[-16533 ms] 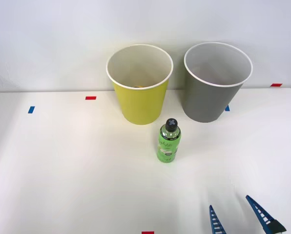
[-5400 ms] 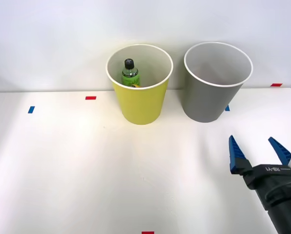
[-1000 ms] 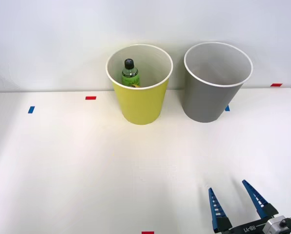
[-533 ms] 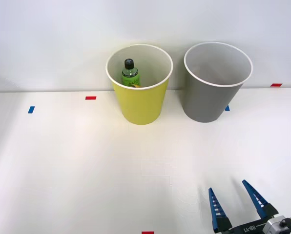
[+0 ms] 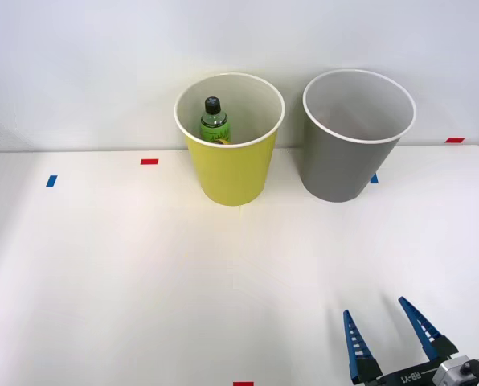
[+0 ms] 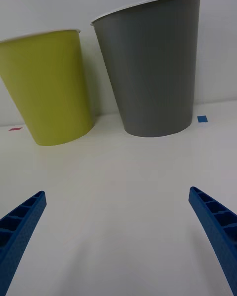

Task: Put cans in the gray bin, plastic bottles in the light green bin

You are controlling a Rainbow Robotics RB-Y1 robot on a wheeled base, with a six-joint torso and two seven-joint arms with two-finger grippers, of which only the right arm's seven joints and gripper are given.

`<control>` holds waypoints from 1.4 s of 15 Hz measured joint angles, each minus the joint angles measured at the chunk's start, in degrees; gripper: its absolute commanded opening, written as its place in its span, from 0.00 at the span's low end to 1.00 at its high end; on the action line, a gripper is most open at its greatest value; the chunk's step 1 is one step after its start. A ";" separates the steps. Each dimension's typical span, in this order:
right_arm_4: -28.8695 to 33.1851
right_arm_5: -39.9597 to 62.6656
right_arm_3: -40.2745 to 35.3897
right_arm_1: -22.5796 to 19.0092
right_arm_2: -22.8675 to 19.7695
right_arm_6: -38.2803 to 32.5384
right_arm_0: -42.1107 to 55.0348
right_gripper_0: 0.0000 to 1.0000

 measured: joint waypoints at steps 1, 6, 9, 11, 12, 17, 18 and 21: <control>0.00 0.00 0.00 0.00 0.00 0.00 0.00 1.00; 0.00 0.00 0.00 0.00 0.00 0.00 0.00 1.00; 0.00 0.00 0.00 0.00 0.00 0.00 0.00 1.00; 0.00 0.00 0.00 0.00 0.00 0.00 0.00 1.00; 0.00 0.00 0.00 0.00 0.00 0.00 0.00 1.00; 0.00 0.00 0.00 0.00 0.00 0.00 0.00 1.00; 0.00 0.00 0.00 0.00 0.00 0.00 0.00 1.00; 0.00 0.00 0.00 0.00 0.00 0.00 0.00 1.00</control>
